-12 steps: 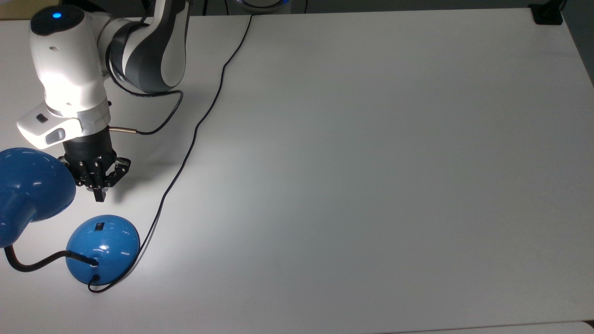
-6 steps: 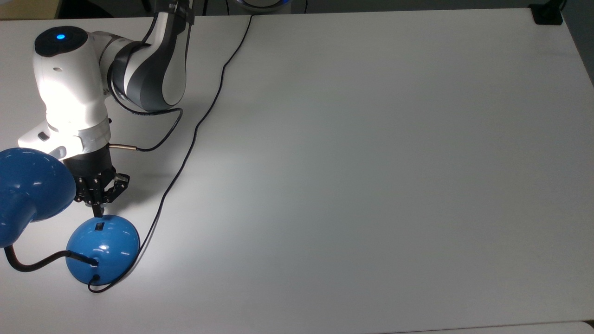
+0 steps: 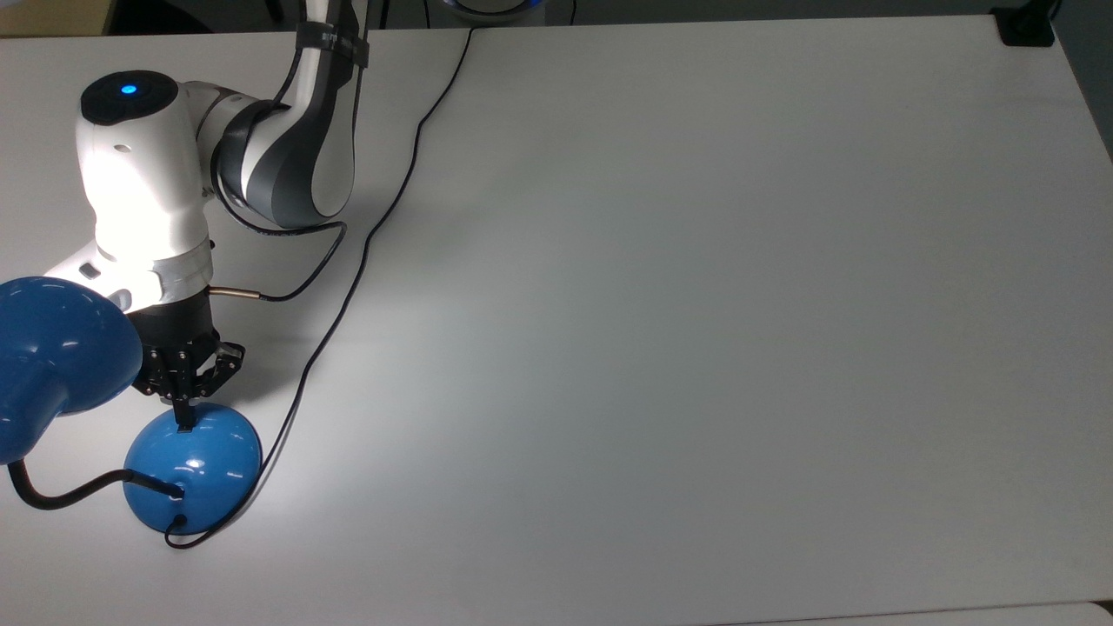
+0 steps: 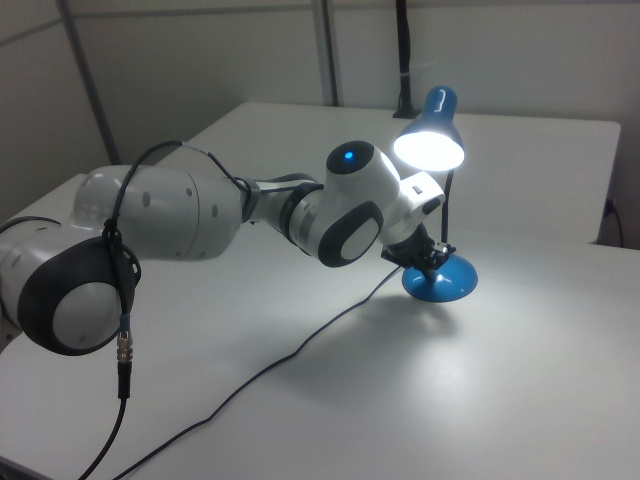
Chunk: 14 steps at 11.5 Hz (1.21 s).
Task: Turn off the lamp
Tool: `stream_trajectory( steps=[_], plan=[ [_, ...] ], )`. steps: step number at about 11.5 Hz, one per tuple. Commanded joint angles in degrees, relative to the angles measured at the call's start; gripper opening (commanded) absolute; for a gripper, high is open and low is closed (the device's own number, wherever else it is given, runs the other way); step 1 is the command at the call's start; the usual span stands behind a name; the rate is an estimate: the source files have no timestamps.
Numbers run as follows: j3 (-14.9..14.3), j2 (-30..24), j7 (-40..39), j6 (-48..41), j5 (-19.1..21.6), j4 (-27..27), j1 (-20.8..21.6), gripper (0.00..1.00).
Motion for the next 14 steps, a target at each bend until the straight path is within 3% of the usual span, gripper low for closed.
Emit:
stream_trajectory(
  steps=[1,8,9,11,14],
  plan=[
    [-0.07,1.56,-1.59,1.76,1.67,0.82,0.18,0.0],
    [-0.07,1.22,-1.42,1.76,2.11,-2.08,0.18,0.0],
    [-0.07,-0.35,-0.98,1.33,2.98,-2.25,0.27,0.0],
    [0.54,-7.88,3.66,-1.29,4.57,-7.93,0.62,0.0],
    [1.34,-18.79,15.86,-21.46,2.74,-9.11,2.46,0.01]
  ],
)
